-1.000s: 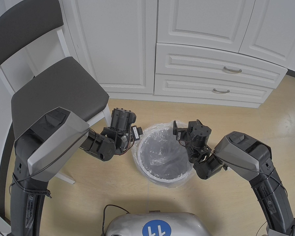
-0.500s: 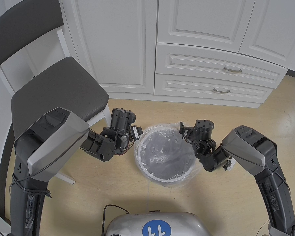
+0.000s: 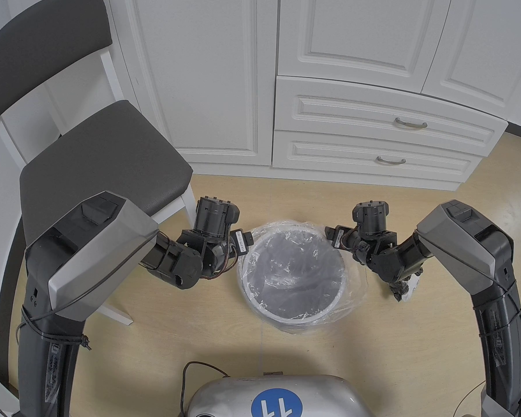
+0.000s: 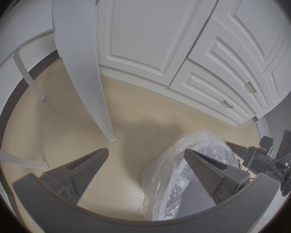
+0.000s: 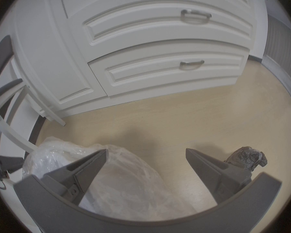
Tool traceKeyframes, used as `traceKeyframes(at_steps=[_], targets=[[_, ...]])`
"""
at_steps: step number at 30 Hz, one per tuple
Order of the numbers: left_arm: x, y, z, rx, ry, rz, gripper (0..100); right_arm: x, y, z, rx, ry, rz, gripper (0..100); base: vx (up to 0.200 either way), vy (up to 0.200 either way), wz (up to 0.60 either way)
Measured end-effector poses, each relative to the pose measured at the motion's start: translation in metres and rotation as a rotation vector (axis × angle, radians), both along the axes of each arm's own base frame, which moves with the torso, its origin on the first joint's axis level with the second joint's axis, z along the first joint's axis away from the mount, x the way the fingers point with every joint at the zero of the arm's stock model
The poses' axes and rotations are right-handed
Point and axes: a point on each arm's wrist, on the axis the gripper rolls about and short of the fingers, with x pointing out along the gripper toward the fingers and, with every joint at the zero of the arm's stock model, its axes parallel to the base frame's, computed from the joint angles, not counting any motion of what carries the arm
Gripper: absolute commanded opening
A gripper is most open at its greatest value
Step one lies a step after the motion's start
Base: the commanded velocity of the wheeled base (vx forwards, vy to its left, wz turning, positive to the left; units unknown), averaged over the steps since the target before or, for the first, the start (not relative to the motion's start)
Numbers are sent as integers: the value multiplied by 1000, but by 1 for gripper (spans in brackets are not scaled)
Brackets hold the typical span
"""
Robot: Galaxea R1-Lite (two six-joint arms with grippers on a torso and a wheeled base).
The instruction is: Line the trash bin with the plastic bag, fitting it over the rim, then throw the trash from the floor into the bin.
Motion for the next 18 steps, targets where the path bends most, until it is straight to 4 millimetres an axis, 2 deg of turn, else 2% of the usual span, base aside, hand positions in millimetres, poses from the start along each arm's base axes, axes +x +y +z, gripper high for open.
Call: traceKeyframes(at_steps=[9,18], targets=[[7,5,-8,-3,15,12,100,6,-13,0,32,32,-1,100,0,0,0],[13,8,-20,7,35,24,100,11,-16,-16,24,68,-11,100,0,0,0]])
